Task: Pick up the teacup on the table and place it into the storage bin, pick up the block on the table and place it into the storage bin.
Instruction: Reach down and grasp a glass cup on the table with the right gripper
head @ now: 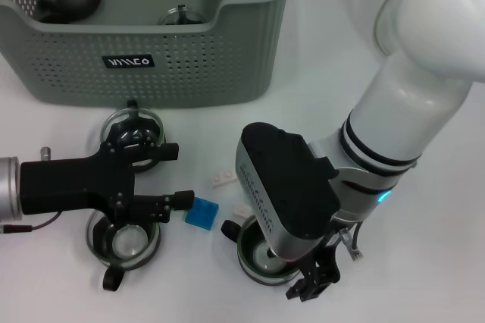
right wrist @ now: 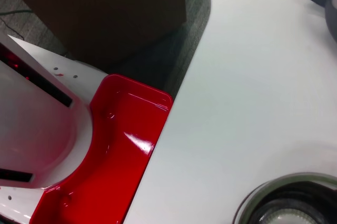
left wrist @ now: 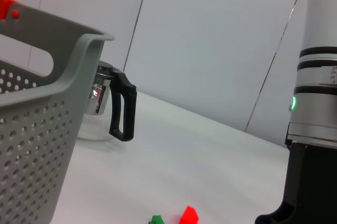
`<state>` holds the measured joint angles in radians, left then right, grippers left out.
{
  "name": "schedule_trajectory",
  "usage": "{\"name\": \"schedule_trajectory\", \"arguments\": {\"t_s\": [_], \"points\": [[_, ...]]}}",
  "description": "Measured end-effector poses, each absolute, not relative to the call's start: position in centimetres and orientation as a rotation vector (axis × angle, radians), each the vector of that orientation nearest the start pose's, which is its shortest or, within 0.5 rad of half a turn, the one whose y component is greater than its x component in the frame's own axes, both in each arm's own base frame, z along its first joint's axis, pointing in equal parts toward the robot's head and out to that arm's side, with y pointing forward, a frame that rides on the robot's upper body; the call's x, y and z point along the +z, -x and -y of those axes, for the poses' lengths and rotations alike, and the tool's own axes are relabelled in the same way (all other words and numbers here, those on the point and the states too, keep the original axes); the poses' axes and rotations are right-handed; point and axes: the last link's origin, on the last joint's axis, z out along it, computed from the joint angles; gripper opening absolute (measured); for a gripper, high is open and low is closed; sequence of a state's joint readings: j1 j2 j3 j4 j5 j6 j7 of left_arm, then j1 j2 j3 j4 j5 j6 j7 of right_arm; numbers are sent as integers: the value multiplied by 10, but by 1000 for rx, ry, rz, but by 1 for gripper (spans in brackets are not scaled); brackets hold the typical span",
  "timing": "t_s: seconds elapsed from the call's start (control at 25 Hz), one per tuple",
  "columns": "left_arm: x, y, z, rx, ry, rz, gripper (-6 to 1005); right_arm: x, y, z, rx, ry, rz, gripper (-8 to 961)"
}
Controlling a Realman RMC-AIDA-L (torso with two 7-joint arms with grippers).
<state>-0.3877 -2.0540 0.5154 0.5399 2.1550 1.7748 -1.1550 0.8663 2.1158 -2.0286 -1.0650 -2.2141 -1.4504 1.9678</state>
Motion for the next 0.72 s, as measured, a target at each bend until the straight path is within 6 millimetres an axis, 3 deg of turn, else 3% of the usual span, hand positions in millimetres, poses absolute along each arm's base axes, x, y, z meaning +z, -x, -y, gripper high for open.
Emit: {"name": "schedule_trajectory", "arguments": {"t_s": [0.4, 0.72], "points": [[0, 310, -253, -798, 2787, 642, 877, -134, -118, -280, -853, 3294, 496, 508], [0, 310, -253, -799, 2784, 640, 877, -133, -117, -280, -864, 3298, 479, 144]]}}
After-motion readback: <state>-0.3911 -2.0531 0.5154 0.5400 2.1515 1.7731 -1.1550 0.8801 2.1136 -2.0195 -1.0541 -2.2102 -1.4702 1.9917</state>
